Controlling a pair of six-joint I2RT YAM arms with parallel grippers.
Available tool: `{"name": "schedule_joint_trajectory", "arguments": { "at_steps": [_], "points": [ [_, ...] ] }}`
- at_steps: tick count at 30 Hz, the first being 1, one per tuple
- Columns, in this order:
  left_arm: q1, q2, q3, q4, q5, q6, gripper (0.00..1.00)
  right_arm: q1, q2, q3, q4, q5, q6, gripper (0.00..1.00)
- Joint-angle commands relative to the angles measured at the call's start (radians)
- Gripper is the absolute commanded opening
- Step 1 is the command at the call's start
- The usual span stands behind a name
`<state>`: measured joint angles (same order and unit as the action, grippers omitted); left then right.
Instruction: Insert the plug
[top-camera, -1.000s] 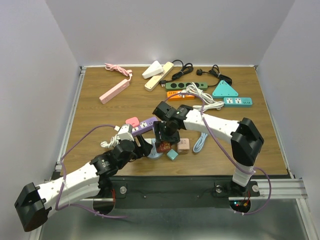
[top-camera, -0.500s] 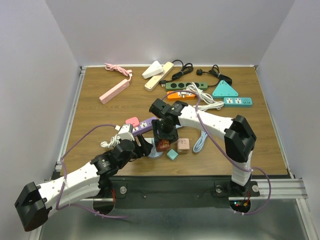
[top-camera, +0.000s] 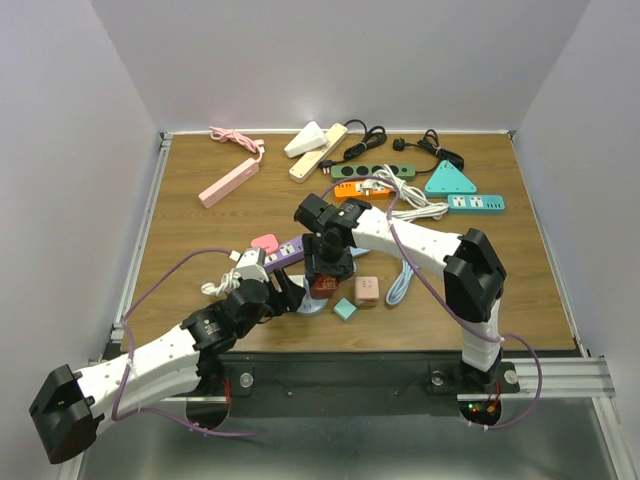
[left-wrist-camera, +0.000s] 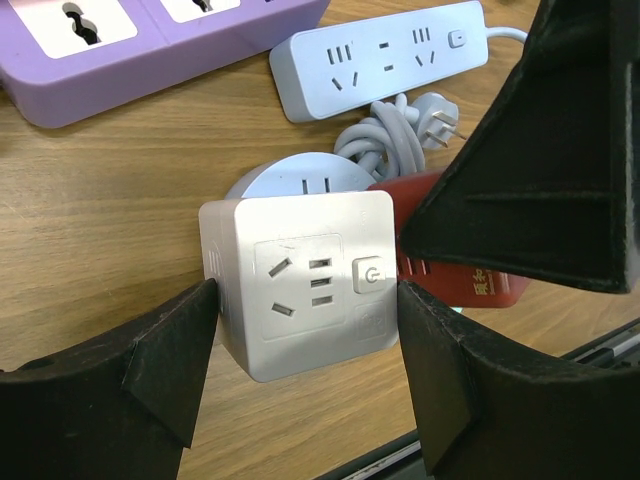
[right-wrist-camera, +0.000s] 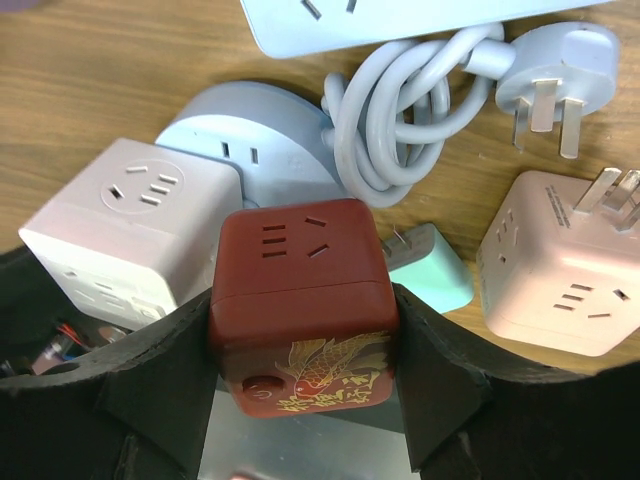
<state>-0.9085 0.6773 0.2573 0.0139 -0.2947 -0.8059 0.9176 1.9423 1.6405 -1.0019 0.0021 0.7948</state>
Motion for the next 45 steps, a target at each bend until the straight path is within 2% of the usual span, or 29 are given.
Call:
{"name": "schedule_joint_trajectory", "arguments": {
  "at_steps": [1, 13, 23, 45],
  "points": [
    [-0.007, -0.013, -0.016, 0.023, 0.08, 0.025, 0.49, -0.028, 0.064, 0.038, 0.062, 0.173, 0.014, 0.0],
    [-0.007, -0.022, -0.016, 0.026, 0.085, 0.03, 0.48, -0.028, 0.029, 0.032, 0.016, 0.206, -0.034, 0.01],
    [-0.007, -0.025, -0.02, 0.029, 0.088, 0.033, 0.47, -0.022, 0.018, 0.016, -0.038, 0.156, -0.057, 0.0],
    [-0.007, -0.048, -0.027, 0.035, 0.094, 0.034, 0.46, 0.046, -0.002, -0.033, -0.081, 0.161, 0.011, 0.0]
  ]
}}
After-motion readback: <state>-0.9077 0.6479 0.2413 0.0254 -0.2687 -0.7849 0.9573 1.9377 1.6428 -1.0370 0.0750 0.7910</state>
